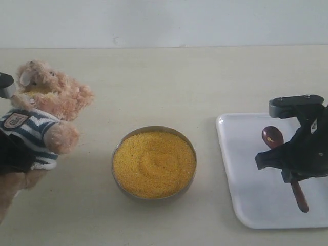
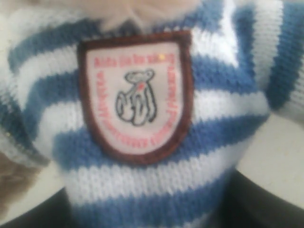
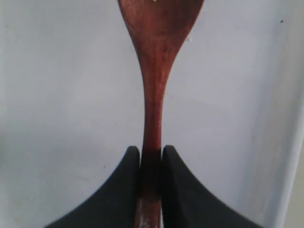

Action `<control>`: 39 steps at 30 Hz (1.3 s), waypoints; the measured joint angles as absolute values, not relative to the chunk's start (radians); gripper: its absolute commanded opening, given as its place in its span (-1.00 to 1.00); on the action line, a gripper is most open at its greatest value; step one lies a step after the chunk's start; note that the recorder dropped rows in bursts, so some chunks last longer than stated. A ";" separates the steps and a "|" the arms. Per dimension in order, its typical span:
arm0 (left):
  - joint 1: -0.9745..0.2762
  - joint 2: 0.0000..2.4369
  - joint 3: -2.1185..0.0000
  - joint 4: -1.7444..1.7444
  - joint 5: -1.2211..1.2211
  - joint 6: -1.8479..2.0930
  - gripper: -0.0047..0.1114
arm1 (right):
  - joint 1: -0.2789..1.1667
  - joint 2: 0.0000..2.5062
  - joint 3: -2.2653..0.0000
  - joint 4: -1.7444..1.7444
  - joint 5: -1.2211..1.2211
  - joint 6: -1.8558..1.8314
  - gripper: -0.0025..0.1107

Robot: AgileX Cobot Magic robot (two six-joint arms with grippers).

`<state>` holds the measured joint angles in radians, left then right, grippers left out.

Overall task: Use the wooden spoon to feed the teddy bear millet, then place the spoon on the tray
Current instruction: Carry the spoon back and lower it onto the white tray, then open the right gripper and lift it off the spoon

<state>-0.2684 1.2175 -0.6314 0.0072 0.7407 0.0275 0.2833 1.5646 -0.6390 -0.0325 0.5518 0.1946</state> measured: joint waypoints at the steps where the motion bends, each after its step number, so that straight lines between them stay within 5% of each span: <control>1: -0.268 1.218 -0.631 0.007 0.737 0.028 -0.85 | 0.282 1.578 -0.639 -0.032 0.542 0.195 -0.94; 4: -0.268 1.218 -0.633 0.007 0.730 0.028 -0.85 | 0.282 1.611 -0.639 -0.030 0.518 0.195 -0.79; 10: -0.268 1.218 -0.633 0.007 0.725 0.028 -0.85 | 0.282 1.615 -0.639 -0.030 0.505 0.195 0.00; 13: -0.268 1.218 -0.633 0.010 0.725 0.014 -0.85 | 0.282 1.615 -0.638 -0.028 0.505 0.195 0.19; 25: -0.268 1.353 -0.633 0.022 0.704 -0.080 -0.85 | 0.282 1.344 -0.676 -0.030 0.522 0.213 0.17; 28: -0.268 1.389 -0.633 0.022 0.685 -0.098 -0.85 | 0.282 1.325 -0.676 -0.033 0.542 0.215 -0.12; 32: -0.268 1.426 -0.633 0.022 0.672 -0.123 -0.85 | 0.282 1.275 -0.676 -0.034 0.556 0.199 -0.95; 39: -0.268 1.471 -0.633 0.022 0.625 -0.215 -0.85 | 0.282 1.097 -0.676 0.000 0.566 0.176 -0.93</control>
